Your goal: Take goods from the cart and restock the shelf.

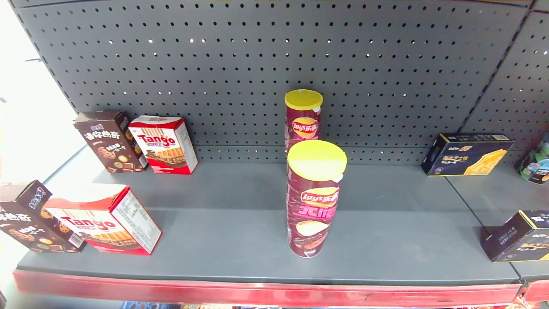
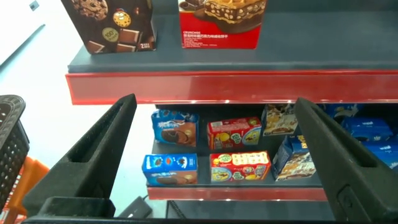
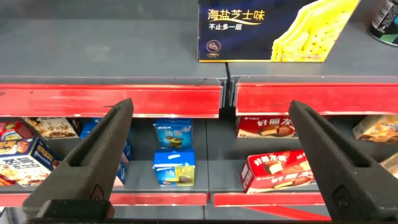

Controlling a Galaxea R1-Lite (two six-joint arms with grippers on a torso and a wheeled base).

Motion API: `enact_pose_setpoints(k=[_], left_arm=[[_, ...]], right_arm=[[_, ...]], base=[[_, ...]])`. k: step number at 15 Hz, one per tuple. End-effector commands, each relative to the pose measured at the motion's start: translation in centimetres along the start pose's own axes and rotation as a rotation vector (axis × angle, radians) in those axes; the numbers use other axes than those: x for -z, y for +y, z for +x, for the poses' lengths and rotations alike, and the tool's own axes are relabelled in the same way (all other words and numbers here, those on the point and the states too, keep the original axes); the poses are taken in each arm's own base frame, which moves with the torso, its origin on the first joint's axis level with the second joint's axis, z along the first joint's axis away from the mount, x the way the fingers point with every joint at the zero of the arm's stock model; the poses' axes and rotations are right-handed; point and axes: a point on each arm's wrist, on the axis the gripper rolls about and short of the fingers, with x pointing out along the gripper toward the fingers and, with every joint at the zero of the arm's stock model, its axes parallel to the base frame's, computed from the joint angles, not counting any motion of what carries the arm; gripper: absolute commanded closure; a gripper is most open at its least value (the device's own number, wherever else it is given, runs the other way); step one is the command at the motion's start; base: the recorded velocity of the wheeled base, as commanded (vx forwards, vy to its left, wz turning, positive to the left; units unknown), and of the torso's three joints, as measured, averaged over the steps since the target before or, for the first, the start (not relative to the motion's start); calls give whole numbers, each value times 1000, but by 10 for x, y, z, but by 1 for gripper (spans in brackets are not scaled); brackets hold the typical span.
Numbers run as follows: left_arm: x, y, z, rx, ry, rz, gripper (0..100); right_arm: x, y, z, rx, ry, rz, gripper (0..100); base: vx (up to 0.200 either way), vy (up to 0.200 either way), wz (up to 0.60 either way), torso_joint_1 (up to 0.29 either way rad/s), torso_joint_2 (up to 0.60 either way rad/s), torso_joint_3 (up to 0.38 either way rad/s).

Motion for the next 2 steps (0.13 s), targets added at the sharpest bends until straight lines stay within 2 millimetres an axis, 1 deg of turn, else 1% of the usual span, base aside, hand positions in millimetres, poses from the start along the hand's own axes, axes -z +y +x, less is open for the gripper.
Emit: enact_pose_setpoints(k=[1,2], left_arm=[[0,0,0,0,-1,0,0],[0,0,0,0,0,0,0]], right_arm=[[0,0,0,0,1,-1,0],[0,0,0,0,1,-1,0]], base=[[0,0,0,0,0,0],[0,0,0,0,0,0]])
